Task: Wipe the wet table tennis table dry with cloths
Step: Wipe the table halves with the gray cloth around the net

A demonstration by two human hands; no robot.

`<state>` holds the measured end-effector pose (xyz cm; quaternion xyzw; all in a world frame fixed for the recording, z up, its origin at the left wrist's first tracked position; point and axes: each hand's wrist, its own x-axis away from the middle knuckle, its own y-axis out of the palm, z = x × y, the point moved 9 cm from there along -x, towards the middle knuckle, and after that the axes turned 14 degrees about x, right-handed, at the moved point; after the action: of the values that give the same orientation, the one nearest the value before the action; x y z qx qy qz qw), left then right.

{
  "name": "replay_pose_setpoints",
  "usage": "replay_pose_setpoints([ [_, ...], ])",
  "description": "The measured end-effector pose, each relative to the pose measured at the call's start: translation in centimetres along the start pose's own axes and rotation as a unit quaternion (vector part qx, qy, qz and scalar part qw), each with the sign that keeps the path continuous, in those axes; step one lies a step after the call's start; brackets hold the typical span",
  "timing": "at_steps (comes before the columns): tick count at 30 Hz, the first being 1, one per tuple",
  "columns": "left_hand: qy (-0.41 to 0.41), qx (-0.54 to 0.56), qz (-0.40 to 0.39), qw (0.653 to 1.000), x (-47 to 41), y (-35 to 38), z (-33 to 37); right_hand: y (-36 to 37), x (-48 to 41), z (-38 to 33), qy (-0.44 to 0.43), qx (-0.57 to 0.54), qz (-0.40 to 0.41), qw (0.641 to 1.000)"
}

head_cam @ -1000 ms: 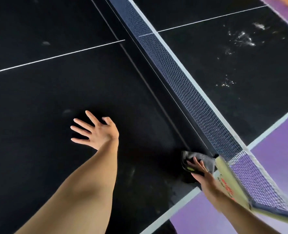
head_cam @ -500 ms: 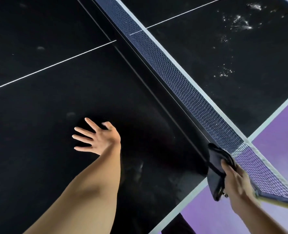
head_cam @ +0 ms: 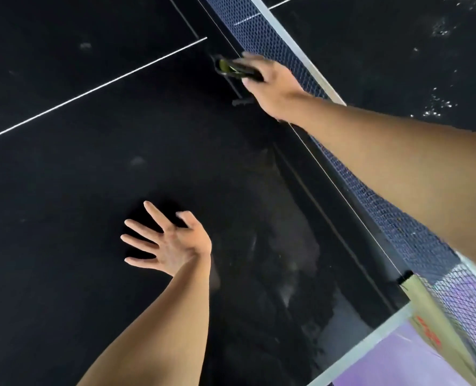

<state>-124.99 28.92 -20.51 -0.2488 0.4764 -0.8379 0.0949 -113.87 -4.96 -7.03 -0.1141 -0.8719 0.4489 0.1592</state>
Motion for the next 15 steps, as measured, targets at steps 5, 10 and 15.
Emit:
replay_pose_setpoints([
  [5,0.001,-0.002,0.015,1.000,-0.2,0.1,0.0,8.7,-2.8,0.8,0.023,0.014,-0.220,0.975],
  [10,0.007,-0.001,0.009,1.000,0.1,-0.3,0.3,11.9,6.2,4.6,0.092,-0.124,-0.223,0.963],
  [15,0.014,-0.007,-0.005,1.000,0.2,-0.3,0.5,11.7,19.2,7.2,0.124,-0.214,-0.247,0.937],
])
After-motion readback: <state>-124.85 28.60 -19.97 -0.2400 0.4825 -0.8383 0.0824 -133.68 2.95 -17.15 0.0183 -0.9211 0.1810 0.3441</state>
